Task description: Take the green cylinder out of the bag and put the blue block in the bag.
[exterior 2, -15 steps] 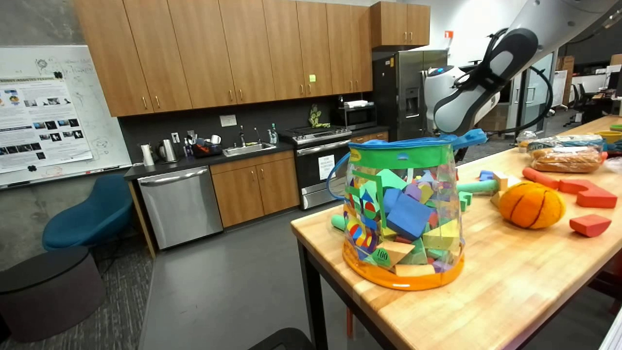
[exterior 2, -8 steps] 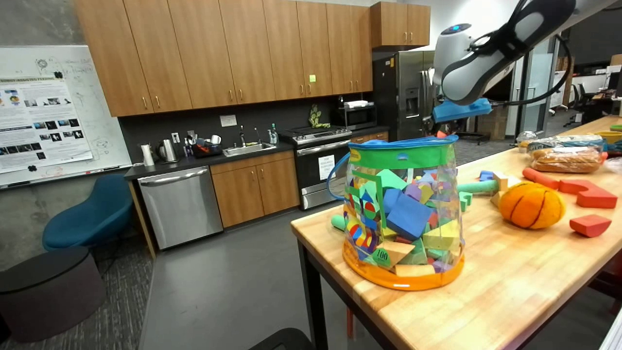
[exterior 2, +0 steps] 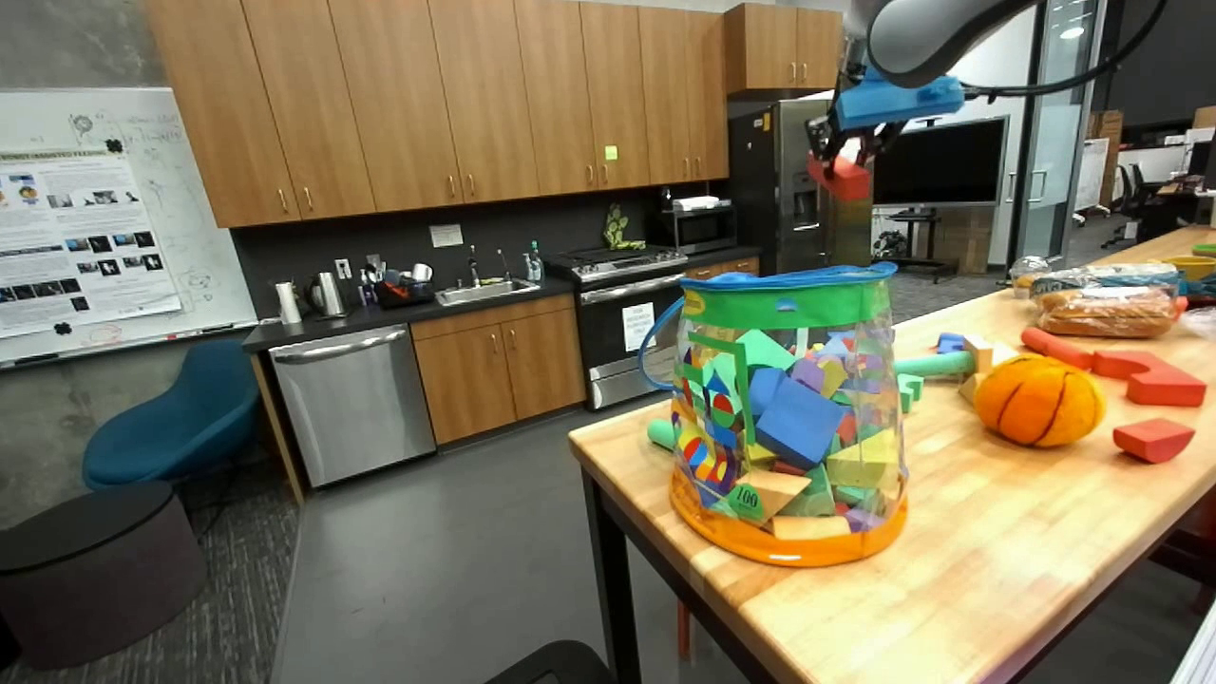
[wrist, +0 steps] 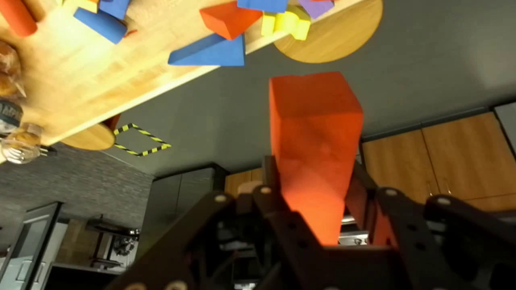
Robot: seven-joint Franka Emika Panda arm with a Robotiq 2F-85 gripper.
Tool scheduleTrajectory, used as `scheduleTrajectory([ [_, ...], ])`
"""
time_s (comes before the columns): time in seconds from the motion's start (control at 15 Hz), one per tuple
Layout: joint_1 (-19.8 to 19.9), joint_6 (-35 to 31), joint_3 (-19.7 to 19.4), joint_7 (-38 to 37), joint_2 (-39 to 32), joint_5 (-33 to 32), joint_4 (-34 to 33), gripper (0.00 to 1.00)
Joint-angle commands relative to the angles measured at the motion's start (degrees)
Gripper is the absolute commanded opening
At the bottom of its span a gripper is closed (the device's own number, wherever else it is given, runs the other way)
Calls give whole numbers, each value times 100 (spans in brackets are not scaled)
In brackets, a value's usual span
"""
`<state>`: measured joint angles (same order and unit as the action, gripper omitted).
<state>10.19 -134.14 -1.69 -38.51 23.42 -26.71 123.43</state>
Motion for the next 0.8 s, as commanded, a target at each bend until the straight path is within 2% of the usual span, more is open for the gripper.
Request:
scheduleTrajectory([
  [0.0, 55, -2, 461, 198, 287, -122, -57, 18],
  [0.47, -208, -232, 1307, 801, 404, -396, 142, 18],
  [0.73, -310, -222, 1706, 825, 413, -659, 326, 18],
])
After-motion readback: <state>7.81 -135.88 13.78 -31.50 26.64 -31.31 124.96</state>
